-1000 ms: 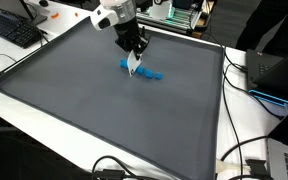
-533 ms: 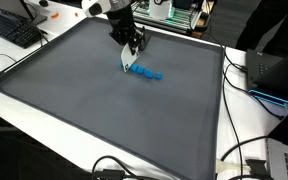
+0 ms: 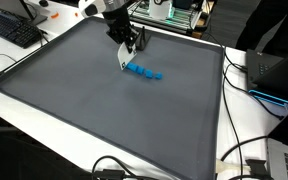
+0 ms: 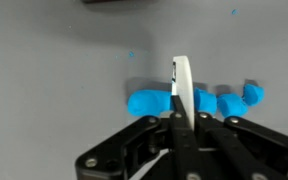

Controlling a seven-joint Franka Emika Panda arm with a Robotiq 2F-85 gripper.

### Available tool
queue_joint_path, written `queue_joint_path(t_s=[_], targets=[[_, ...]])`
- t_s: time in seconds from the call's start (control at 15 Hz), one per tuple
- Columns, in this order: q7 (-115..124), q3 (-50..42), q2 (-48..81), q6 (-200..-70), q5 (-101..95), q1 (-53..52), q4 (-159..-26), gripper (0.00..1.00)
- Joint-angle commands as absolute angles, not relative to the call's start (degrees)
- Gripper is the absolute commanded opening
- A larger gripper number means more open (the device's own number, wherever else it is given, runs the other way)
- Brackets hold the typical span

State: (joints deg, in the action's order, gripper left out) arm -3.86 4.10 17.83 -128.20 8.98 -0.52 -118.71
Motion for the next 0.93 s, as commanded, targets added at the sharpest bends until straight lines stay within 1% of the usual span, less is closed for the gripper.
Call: queue_joint_path(t_s=[0.0,0.87], targets=[[-5.67,4.14,18.55,-128.45,9.73,-0.22,-119.86,0.01],[-5.90,4.73,22.36,-130.39,9.19,-1.08,-119.82,0.01]])
